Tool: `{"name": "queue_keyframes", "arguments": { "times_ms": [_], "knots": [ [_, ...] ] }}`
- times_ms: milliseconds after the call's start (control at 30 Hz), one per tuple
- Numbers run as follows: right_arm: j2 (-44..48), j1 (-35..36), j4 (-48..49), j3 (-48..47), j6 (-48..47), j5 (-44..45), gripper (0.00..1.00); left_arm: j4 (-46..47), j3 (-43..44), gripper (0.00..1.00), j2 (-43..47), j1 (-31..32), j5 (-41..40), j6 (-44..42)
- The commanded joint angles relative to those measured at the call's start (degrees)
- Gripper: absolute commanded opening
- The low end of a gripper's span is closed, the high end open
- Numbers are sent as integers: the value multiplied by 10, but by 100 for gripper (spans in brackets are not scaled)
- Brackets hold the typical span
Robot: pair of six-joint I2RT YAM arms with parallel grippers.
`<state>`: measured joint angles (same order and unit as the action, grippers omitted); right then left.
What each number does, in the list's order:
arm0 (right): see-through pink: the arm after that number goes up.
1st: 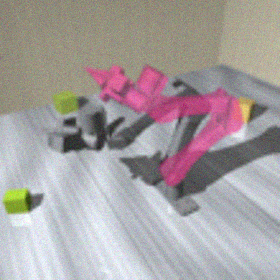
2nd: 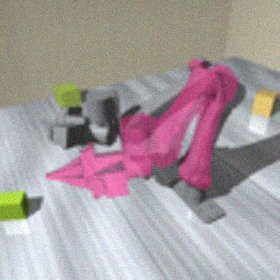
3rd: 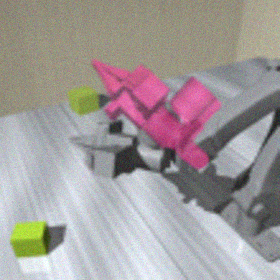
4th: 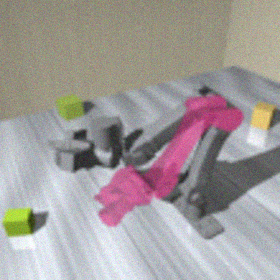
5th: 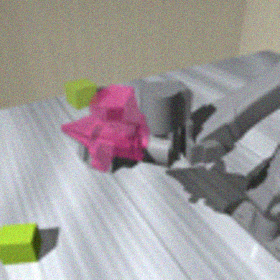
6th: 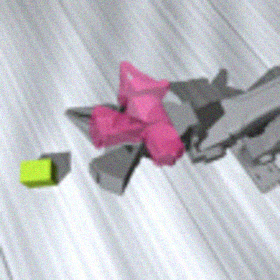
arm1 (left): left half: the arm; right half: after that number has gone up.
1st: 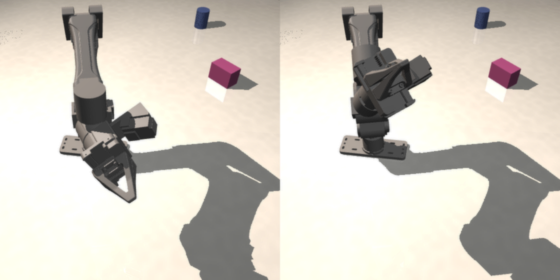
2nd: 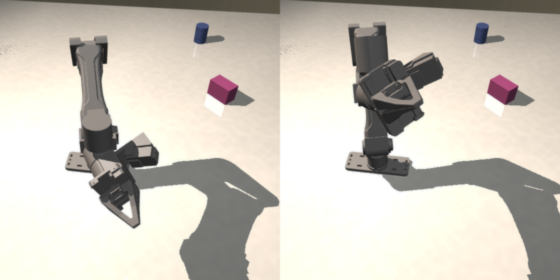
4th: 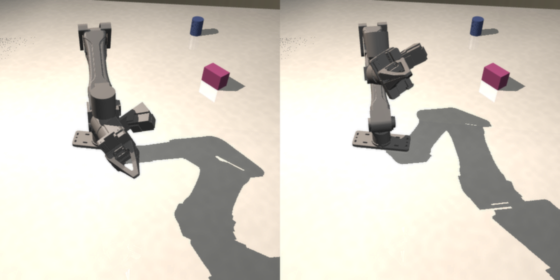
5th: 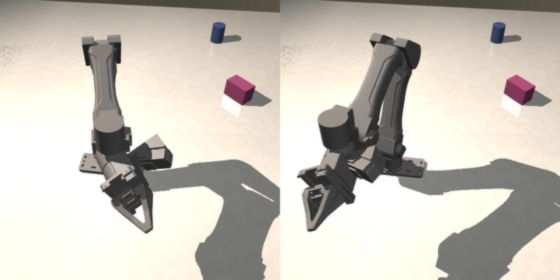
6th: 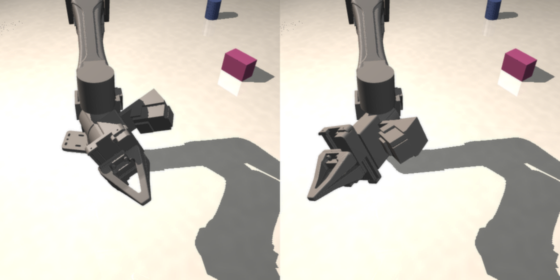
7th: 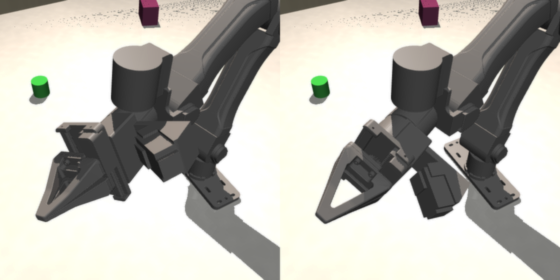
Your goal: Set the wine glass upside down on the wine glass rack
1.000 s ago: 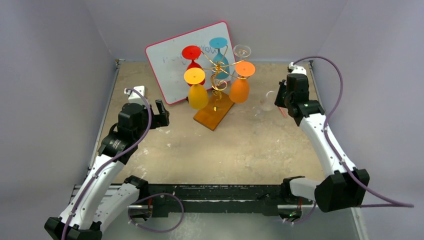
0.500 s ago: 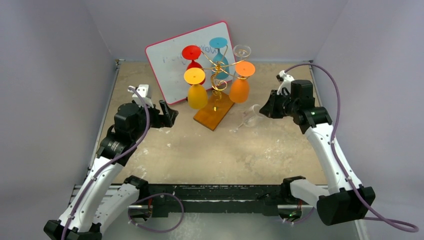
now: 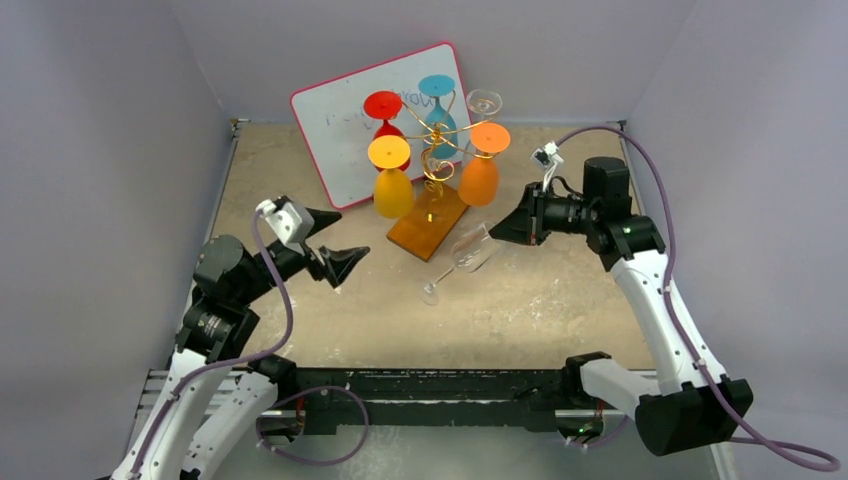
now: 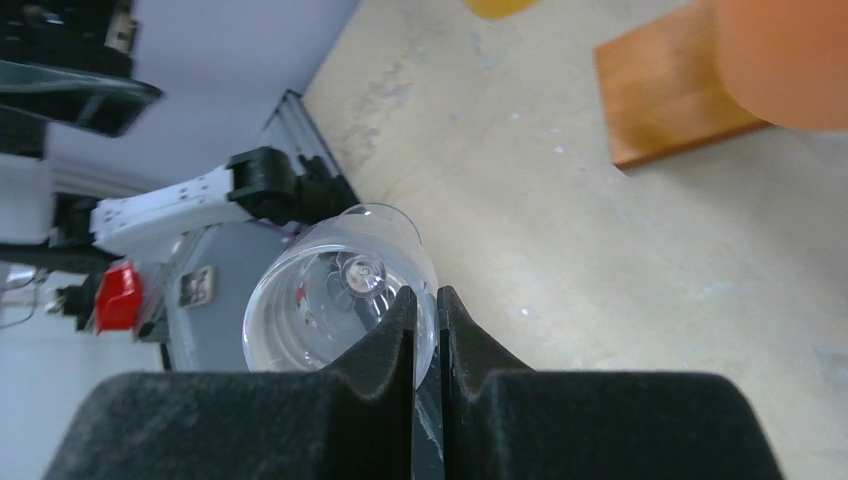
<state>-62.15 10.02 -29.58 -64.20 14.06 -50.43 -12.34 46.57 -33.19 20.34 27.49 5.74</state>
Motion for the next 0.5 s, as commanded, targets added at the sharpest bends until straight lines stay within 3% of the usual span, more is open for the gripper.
{"name": "queue_keyframes", "arguments": {
  "times_ms": [0,267,467],
  "knots": [
    [29,5,103,7,54,-148,0,14,-15,82,16,1,153,-141],
    [61,49,288,50,214,-162,0,-100,20,83,2,1,260,-288],
    [24,115,325,27,242,-119,0,-280,75,79,-33,1,313,-453]
  ]
}}
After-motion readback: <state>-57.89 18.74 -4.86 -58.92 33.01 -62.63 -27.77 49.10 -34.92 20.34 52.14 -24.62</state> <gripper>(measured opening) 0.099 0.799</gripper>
